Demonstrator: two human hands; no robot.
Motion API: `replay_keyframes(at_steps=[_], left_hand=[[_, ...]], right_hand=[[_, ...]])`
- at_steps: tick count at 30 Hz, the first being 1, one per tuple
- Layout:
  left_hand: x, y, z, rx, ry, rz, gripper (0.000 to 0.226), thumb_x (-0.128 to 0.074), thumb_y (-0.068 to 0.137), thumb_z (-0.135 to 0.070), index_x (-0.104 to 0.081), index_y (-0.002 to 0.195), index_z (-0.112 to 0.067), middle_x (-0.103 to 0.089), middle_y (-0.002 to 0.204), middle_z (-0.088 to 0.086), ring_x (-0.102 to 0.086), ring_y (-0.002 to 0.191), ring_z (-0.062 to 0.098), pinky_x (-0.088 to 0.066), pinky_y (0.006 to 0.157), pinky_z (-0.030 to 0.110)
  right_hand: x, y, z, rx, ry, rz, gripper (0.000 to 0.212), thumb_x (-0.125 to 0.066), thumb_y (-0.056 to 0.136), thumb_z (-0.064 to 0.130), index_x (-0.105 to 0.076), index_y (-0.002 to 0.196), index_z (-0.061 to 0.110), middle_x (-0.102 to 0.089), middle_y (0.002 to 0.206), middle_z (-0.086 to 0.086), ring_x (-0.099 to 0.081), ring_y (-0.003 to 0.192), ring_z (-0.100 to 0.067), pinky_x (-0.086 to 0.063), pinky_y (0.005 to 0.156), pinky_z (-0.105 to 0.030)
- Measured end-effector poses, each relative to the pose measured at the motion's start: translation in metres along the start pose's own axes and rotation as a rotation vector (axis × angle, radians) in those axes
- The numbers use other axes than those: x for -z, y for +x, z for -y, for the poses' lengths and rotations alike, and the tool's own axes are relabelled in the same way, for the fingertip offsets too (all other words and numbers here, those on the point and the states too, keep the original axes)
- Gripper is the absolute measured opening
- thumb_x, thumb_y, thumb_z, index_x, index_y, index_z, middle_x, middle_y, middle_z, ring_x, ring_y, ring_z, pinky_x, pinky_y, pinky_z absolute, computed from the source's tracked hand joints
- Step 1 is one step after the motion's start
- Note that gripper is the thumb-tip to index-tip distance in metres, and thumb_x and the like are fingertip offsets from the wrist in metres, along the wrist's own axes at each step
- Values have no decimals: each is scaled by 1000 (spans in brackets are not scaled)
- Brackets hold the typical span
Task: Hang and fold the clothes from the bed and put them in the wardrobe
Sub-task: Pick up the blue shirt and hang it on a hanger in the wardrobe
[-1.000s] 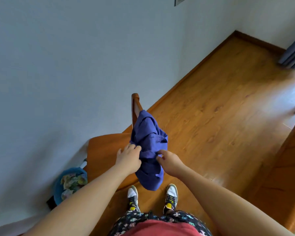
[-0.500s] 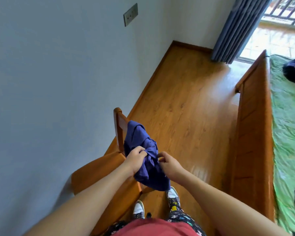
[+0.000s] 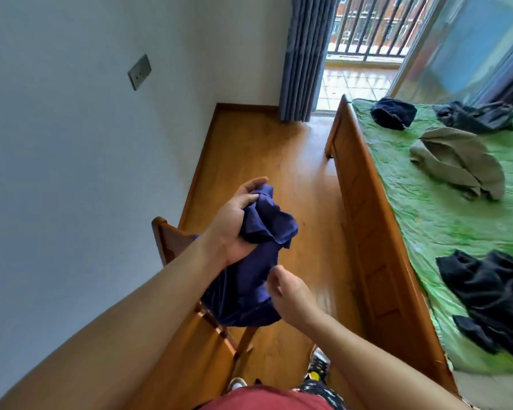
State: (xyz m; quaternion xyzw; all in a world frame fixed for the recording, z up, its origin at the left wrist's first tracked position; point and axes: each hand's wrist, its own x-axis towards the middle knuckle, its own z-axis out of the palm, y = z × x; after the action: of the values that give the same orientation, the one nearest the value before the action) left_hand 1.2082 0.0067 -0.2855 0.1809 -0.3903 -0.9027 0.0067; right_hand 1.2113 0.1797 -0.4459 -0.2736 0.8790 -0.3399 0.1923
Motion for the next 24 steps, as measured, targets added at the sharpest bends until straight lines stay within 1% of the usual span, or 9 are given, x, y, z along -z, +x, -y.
replay_keyframes(at_steps=[3,6,10,14,17,19,21,23,24], left_hand=[[-50,2,-7,24,-21,173,30,-41,101,-6,-64,116,-19,-66,91,6,-65,72,19,-58,68,30],[-96,6,-5,39,11,317,29,-40,99,-5,-64,114,-16,-65,90,7,-65,71,18,-58,69,29],[-131,21,3,-79,257,312,32,-39,99,0,-63,114,-15,-73,86,0,-68,78,14,-58,72,27],[-136,50,24,-112,479,192,36,-41,98,5,-61,123,-11,-70,102,7,-63,92,19,-53,84,30],[-142,73,50,-81,619,167,36,-48,98,1,-58,130,-13,-62,119,13,-57,103,23,-47,93,39],[-150,87,70,-59,776,240,47,-60,96,-17,-50,142,-19,-57,133,5,-57,116,17,-45,106,39],[-163,96,92,64,998,427,75,-71,82,-45,-38,148,-35,-50,140,-18,-52,127,-2,-42,109,25],[-181,104,120,134,1240,597,75,-77,78,-50,-44,144,-39,-54,125,-36,-52,112,-20,-45,95,11],[-192,109,136,106,1312,625,56,-78,83,-40,-56,134,-30,-63,112,-32,-58,97,-17,-48,86,13]], right_hand=[[22,6,29,-88,340,-98,42,-63,81,59,-49,117,43,-65,108,23,-61,100,4,-51,82,-17],[50,12,40,-177,535,-362,8,-57,87,40,-57,90,33,-65,84,14,-59,75,-4,-45,67,-26],[110,10,25,-208,834,-564,23,-52,97,8,-61,77,15,-60,69,9,-51,65,-5,-41,60,-34],[184,3,11,-153,1060,-656,31,-52,94,1,-73,89,24,-73,89,0,-66,85,-15,-54,74,-33],[234,-4,-10,-223,1158,-708,32,-52,96,5,-73,77,21,-70,73,-4,-66,68,-19,-53,67,-33],[268,-8,-26,-292,1274,-744,29,-49,101,11,-66,78,13,-66,67,-9,-66,60,-20,-55,62,-30],[304,-13,-42,-340,1377,-755,24,-47,102,13,-58,81,8,-60,69,-11,-63,54,-17,-53,57,-23],[336,-18,-60,-332,1411,-722,17,-50,99,14,-60,86,9,-62,78,-9,-63,64,-20,-53,65,-29],[350,-20,-70,-326,1433,-707,16,-50,98,15,-59,85,10,-61,79,-10,-61,68,-23,-51,68,-33]])
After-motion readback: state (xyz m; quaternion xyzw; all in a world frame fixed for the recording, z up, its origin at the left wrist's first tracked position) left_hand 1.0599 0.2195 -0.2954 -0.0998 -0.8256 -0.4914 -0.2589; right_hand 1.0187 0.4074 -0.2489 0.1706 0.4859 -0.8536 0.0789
